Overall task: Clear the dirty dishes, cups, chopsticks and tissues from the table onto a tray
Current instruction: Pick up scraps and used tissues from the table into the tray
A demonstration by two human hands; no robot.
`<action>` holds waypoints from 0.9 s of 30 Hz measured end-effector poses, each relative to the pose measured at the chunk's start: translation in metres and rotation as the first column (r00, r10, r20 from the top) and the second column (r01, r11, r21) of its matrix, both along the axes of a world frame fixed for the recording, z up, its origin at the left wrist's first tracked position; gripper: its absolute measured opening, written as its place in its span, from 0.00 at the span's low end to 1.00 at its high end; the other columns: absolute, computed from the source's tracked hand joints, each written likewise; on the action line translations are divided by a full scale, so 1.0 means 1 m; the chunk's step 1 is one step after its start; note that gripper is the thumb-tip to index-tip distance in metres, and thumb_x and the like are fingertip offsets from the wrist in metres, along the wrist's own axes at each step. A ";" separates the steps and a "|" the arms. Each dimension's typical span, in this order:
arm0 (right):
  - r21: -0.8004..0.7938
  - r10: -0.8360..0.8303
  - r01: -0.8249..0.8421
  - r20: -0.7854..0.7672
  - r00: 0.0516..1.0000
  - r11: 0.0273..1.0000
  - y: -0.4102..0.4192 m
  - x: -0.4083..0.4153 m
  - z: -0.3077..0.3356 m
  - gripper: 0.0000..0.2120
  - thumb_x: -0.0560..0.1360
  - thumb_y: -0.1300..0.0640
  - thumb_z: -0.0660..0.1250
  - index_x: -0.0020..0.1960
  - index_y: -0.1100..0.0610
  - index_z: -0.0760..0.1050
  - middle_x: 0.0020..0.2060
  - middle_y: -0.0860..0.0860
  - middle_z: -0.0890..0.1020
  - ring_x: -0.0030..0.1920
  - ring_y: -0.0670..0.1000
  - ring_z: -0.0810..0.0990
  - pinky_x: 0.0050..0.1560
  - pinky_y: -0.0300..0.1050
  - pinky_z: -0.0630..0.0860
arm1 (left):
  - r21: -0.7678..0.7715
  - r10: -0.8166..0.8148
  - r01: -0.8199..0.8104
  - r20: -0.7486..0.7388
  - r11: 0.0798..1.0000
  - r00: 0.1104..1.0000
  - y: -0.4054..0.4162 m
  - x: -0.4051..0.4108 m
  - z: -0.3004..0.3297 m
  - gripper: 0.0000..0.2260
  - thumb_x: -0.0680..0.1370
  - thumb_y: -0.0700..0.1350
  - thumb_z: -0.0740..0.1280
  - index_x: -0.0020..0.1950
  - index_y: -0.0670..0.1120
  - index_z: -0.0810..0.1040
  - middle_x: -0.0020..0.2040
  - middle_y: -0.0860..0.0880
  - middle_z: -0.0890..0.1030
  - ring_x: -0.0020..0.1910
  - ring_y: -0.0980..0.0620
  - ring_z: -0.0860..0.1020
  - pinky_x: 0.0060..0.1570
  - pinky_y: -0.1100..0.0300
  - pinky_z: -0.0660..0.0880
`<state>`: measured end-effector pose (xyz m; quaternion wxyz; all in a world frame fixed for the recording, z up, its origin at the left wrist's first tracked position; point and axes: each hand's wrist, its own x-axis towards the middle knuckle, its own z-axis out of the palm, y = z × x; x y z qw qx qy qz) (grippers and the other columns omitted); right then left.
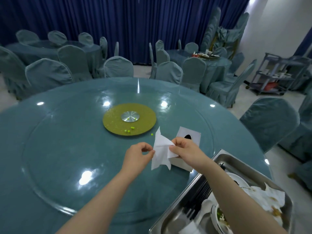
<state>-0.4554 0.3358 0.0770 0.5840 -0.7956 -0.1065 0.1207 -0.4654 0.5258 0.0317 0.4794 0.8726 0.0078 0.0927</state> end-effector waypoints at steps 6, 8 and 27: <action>-0.306 -0.083 0.098 0.062 0.995 0.947 -0.002 0.006 -0.020 0.20 0.72 0.57 0.70 0.62 0.49 0.69 0.58 0.44 0.75 0.60 0.46 0.75 0.57 0.41 0.71 | 0.090 -0.061 0.066 -0.060 0.994 0.996 0.014 -0.006 -0.006 0.08 0.71 0.43 0.68 0.36 0.53 0.72 0.37 0.59 0.78 0.43 0.58 0.78 0.44 0.62 0.72; -0.320 -0.039 0.072 0.110 0.993 0.945 0.002 0.006 -0.026 0.35 0.70 0.53 0.73 0.72 0.45 0.60 0.67 0.42 0.68 0.68 0.48 0.69 0.63 0.42 0.68 | 0.157 -0.112 0.123 -0.081 0.980 0.990 0.019 -0.007 -0.006 0.06 0.71 0.44 0.67 0.37 0.53 0.72 0.40 0.58 0.79 0.44 0.56 0.78 0.46 0.59 0.73; -0.402 -0.323 0.309 0.035 0.946 0.862 0.069 0.086 -0.107 0.07 0.70 0.58 0.65 0.36 0.54 0.68 0.30 0.48 0.74 0.34 0.52 0.72 0.29 0.42 0.64 | 0.250 -0.098 0.145 -0.192 0.957 0.976 0.086 0.057 -0.078 0.12 0.76 0.43 0.65 0.59 0.51 0.72 0.58 0.55 0.79 0.59 0.57 0.76 0.54 0.65 0.69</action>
